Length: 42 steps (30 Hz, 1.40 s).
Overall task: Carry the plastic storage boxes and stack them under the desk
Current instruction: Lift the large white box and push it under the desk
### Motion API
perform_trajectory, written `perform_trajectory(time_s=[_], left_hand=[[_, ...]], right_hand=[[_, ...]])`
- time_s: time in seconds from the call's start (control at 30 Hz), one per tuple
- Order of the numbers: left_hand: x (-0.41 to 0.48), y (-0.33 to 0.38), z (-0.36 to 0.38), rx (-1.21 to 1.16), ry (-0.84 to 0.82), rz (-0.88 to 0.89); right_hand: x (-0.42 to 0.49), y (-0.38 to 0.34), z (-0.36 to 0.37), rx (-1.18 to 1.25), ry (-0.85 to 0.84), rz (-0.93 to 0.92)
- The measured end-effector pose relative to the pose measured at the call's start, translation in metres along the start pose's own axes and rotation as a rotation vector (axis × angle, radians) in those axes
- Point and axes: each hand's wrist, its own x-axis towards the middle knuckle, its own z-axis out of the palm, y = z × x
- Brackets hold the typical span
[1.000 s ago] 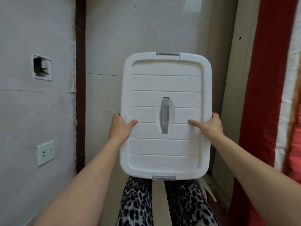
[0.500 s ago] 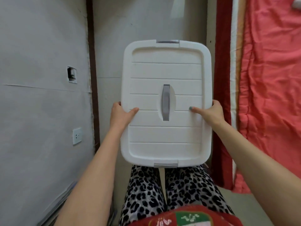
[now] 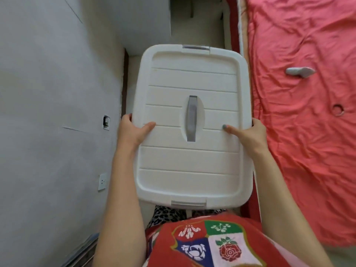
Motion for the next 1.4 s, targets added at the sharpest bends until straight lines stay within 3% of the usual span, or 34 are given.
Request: perform_trajectory(time_s=[0.37,0.87,1.23,1.4], left_hand=[[-0.026,0.064,-0.049,-0.116,0.121,0.184],[0.017,0.063,-0.117,-0.156,0.131,0.251],[0.090,0.076,-0.135,-0.127,0.220,0.215],[0.139,0.108,-0.142,-0.100,0.281,0.196]], right_hand=[[-0.032,-0.093,-0.029,0.167,0.017,-0.136],[-0.063,-0.136,0.026,0.247,0.048,-0.222],[0.003,-0.188,0.080,0.182,-0.057,-0.221],[0.062,-0.233,0.105,0.118,-0.189,-0.143]])
